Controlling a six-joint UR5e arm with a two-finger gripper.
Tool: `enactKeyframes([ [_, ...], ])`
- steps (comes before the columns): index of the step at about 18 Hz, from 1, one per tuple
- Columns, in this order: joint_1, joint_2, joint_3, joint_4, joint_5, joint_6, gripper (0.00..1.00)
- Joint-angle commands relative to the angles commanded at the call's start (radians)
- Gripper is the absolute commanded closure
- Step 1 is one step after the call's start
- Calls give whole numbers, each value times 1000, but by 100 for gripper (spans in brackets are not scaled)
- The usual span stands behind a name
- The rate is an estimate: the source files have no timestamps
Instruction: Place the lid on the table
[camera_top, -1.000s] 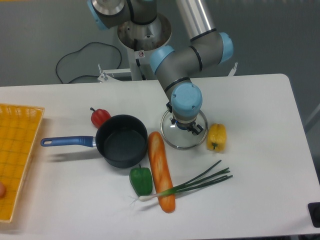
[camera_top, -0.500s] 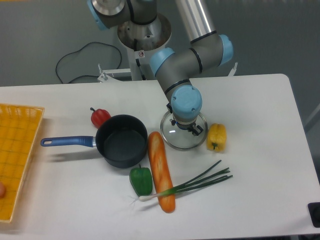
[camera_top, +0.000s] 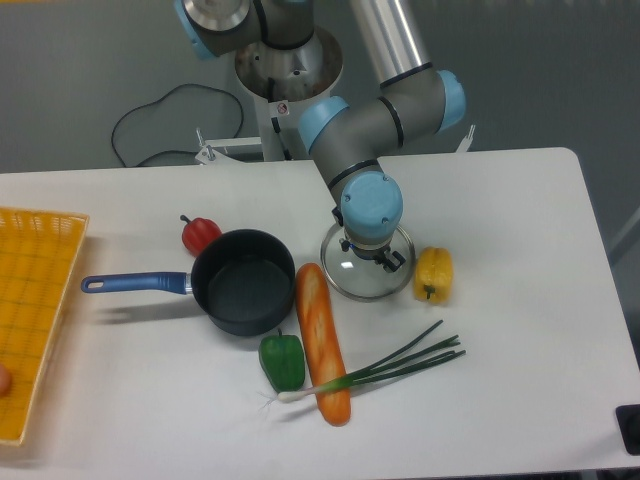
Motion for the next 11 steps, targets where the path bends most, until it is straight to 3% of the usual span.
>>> enactKeyframes([
  [4, -2, 0, 3, 0, 0, 0, 26],
  [6, -2, 0, 14, -2, 2, 2, 4],
  [7, -2, 3, 23, -2, 0, 0, 1],
  [11, -17, 8, 57, -2, -2, -5, 0],
])
